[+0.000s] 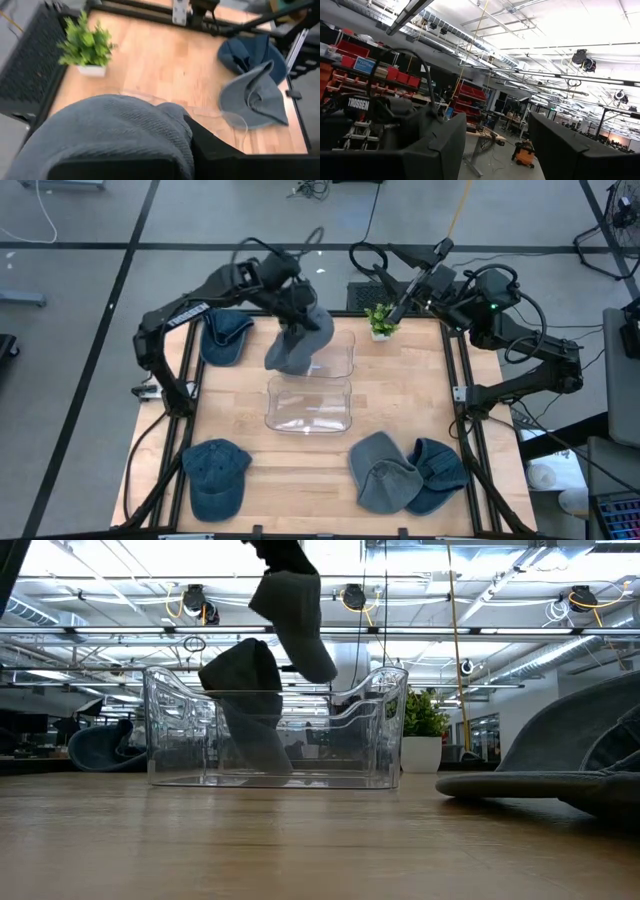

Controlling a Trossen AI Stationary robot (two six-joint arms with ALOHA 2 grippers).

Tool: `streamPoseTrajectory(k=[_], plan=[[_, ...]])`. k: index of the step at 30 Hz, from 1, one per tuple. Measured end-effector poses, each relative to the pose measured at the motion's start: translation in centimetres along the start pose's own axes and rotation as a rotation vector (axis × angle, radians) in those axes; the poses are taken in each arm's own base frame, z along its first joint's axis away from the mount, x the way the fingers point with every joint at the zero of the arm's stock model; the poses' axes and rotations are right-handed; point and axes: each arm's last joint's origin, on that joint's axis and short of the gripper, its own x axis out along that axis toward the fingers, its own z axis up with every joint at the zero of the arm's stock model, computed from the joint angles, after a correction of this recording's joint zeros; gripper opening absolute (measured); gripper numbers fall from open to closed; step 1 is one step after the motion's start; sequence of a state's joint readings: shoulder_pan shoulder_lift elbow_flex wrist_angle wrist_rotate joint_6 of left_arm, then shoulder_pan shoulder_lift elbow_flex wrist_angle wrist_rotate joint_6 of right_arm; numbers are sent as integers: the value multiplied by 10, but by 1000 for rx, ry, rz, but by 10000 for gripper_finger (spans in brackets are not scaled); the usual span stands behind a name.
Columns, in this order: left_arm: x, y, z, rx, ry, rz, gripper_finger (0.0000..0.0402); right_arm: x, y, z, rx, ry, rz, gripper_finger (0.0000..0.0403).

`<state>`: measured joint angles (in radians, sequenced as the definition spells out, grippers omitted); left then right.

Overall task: Pick & Place hat
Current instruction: Put the top gray cap into the top transparent bin

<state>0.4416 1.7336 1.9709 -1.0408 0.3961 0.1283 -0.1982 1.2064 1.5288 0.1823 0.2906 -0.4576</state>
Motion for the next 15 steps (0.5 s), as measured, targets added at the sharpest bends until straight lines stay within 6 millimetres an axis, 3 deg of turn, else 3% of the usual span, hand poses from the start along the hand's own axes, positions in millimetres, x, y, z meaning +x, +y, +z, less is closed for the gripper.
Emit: streamPoseTrajectory(k=[11,15], plan=[[34,10,-7,-9,97,-53,8,1,1,-1,-1,1,4,201],[34,11,-10,12,128,-42,8,1,1,-1,-1,0,4,201]])
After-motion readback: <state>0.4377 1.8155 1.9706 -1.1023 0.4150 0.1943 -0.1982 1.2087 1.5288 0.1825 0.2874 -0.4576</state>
